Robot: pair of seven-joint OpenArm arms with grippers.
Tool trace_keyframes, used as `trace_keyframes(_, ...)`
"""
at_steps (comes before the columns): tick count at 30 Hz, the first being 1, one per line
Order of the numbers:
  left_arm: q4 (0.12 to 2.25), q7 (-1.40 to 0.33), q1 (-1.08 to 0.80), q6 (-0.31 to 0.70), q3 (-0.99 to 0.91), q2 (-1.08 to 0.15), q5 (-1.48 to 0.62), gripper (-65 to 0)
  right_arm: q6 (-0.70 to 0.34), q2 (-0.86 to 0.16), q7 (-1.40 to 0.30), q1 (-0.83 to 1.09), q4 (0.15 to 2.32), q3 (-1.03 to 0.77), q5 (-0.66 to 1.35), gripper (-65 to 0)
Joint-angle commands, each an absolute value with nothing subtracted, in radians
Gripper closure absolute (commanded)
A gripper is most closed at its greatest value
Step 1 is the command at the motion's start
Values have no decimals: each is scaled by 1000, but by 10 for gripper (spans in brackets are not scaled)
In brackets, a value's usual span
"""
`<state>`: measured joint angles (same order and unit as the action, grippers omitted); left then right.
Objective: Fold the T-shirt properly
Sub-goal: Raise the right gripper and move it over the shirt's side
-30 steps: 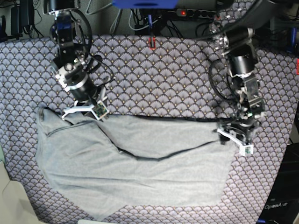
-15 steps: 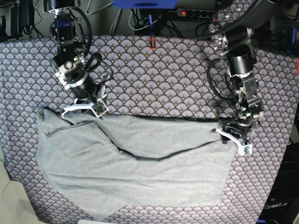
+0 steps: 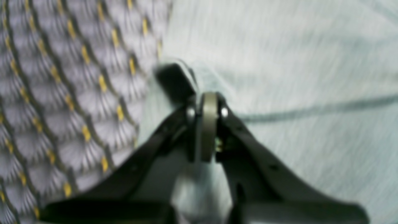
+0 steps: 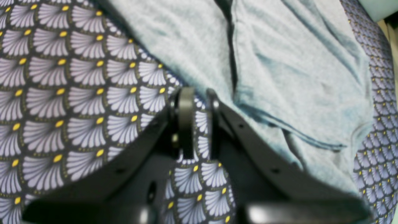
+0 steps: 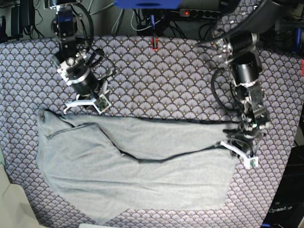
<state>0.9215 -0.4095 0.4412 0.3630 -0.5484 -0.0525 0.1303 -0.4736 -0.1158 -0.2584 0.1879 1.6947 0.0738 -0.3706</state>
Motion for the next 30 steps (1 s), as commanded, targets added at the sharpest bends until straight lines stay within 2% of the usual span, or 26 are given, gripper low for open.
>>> trace_keyframes(1, 940, -386, 479, 364, -547, -53, 120, 0, -466, -119, -231, 186, 1718, 71, -366, -53)
trace_keyframes(10, 940, -383, 529, 364, -547, -21, 120, 0, -466, -122, -234, 206, 1722, 70, -367, -52)
trace_keyframes(18, 900, -291, 522, 360, -553, -21, 122, 0, -466, -148, -228, 225, 1722, 70, -367, -52)
trace_keyframes(24, 837, -219, 522, 231, -553, -21, 122, 0, -466, -151, -228, 225, 1722, 70, -367, -52)
trace_keyframes(30, 788, -151, 522, 205, -553, -19, 120, 0, -466, -177, -228, 226, 1722, 71, -367, -52)
